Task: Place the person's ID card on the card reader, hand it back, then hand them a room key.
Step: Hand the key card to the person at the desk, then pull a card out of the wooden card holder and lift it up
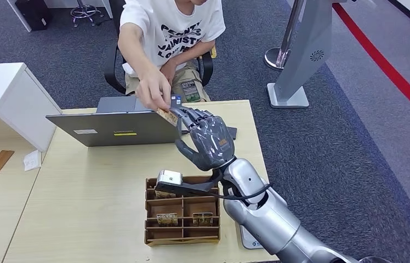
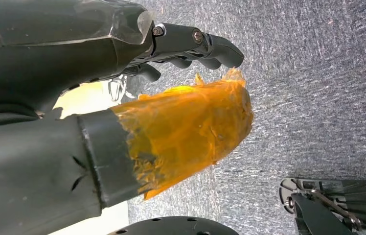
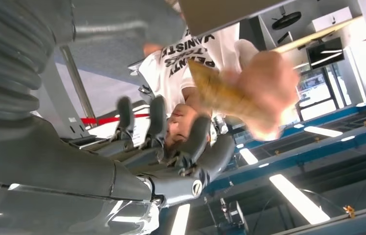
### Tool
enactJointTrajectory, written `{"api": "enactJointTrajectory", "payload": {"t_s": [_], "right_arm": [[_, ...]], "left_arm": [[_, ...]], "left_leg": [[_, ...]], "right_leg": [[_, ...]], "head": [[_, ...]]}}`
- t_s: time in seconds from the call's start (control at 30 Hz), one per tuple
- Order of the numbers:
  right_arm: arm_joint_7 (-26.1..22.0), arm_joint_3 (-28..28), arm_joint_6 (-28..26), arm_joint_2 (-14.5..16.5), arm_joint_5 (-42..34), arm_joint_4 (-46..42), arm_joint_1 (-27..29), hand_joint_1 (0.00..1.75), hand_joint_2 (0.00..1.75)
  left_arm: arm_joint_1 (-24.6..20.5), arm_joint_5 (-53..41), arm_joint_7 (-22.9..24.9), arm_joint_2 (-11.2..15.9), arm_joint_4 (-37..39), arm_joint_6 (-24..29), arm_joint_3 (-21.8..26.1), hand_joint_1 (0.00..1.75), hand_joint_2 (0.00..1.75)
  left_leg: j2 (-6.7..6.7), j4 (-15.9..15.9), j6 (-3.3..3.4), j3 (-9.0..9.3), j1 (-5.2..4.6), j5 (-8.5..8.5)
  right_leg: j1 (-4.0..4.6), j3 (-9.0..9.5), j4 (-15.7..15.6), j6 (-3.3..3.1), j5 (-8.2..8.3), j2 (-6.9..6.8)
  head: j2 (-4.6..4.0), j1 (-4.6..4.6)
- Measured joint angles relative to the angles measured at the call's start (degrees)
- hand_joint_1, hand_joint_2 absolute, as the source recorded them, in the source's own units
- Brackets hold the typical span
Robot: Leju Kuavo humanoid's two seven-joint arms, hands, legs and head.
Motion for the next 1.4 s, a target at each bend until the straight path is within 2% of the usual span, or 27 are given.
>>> {"api": "enactJointTrajectory", "payload": {"t_s": [0.23, 0.37, 0.53, 0.77, 1.0, 1.17, 1.4], "right_arm": [[0.0, 0.7, -1.1, 0.2, -2.0, -0.3, 1.4, 0.00, 1.75], [-1.5, 0.7, -1.7, 0.3, -7.2, -2.2, 3.2, 0.00, 1.75], [-3.6, -0.2, -0.6, 0.3, -17.1, -8.0, 8.1, 0.00, 1.75], [-4.7, -0.9, -0.1, 0.3, -20.7, -12.6, 11.7, 0.00, 1.75], [-7.3, -3.2, 1.2, 0.2, -30.9, -18.2, 19.2, 0.00, 1.75], [-8.9, -4.1, 2.8, -0.4, -34.3, -20.9, 24.8, 0.00, 1.75], [-10.0, -4.4, 5.3, -2.5, -37.2, -21.3, 28.1, 0.00, 1.75]], "left_arm": [[0.3, 0.9, -0.2, 0.0, 0.0, 0.3, 0.0, 0.00, 0.00], [0.7, 1.9, -0.8, 0.0, 0.0, 0.7, 0.0, 0.00, 0.00], [1.5, 3.6, -2.0, 0.0, 0.0, 1.5, 0.1, 0.00, 0.00], [2.4, 4.4, -2.5, 0.0, 0.0, 1.8, 0.2, 0.00, 0.00], [3.3, 7.1, -3.3, 0.0, 0.0, 2.7, 1.5, 0.00, 0.00], [3.7, 8.7, -3.5, 0.0, 0.0, 3.0, 2.5, 0.00, 0.00], [3.7, 9.9, -3.8, 0.0, 0.0, 3.4, 3.2, 0.00, 0.00]], "left_leg": [[0.00, 0.0, 0.00, 0.01, 0.00, 0.00], [0.00, 0.0, 0.00, 0.00, 0.00, 0.00], [0.00, 0.0, 0.01, -0.04, 0.00, -0.02], [0.01, 0.0, 0.02, -0.06, -0.01, -0.02], [0.00, 0.0, 0.02, -0.10, -0.01, -0.03], [0.01, 0.0, -0.01, -0.14, -0.01, -0.07], [0.01, 0.0, 0.00, -0.13, -0.01, -0.06]], "right_leg": [[0.00, 0.00, 0.0, 0.00, 0.00, 0.00], [0.00, -0.02, 0.0, 0.00, -0.01, 0.00], [0.00, -0.06, 0.0, 0.00, -0.01, 0.00], [0.00, -0.09, 0.0, 0.00, -0.01, 0.00], [0.01, -0.13, 0.0, 0.00, -0.04, -0.01], [0.00, -0.17, 0.0, 0.02, -0.07, 0.00], [0.00, -0.16, 0.0, 0.01, -0.05, 0.00]], "head": [[0.00, 0.00], [0.00, -0.01], [0.00, 0.00], [0.00, 0.01], [0.00, -0.01], [0.00, 0.00], [0.00, 0.00]]}}
